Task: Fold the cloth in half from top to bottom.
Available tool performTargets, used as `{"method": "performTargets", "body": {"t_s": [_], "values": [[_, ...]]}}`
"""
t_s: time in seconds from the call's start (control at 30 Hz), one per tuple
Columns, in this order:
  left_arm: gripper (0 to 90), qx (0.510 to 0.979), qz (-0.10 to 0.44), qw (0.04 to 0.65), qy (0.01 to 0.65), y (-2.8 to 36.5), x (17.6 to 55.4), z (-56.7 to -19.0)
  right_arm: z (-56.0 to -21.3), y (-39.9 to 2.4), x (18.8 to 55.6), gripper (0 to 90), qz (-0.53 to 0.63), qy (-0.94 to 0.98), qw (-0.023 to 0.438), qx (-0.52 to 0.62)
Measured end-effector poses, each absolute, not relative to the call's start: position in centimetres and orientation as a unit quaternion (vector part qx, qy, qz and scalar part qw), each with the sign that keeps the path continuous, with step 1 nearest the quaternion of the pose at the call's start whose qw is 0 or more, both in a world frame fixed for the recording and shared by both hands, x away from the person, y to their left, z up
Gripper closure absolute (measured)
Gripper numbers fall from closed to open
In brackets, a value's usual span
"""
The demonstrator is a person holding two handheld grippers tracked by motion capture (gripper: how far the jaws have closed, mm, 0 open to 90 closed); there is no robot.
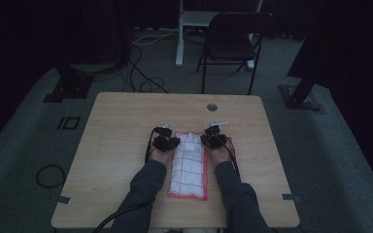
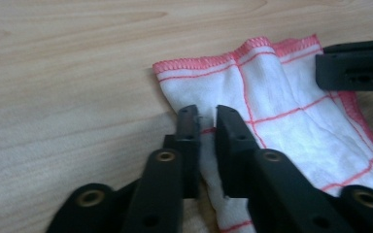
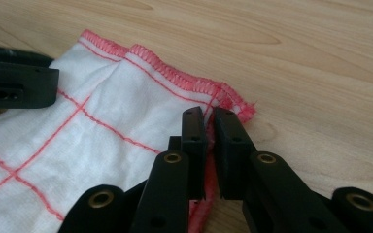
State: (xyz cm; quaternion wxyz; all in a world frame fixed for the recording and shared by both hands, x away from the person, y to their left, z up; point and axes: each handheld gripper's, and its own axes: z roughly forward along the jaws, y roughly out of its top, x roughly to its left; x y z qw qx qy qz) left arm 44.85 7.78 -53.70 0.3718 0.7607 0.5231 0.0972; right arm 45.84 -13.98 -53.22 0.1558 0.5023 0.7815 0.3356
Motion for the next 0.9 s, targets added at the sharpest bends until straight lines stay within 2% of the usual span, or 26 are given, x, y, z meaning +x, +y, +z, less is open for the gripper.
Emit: {"method": "performTargets", "body": {"t_s": [0.4, 0.9], "values": [[86.3, 0.759, 0.105, 0.417, 0.488, 8.1, 44.4, -50.7, -51.7, -14.7, 45.4, 84.6, 0.368, 0.77, 0.17, 0.493], [86.1, 0.759, 0.109, 0.45, 0.458, 9.2, 42.4, -49.4, -49.5, -15.4, 43.3, 84.4, 0.407, 0.768, 0.178, 0.461]]}}
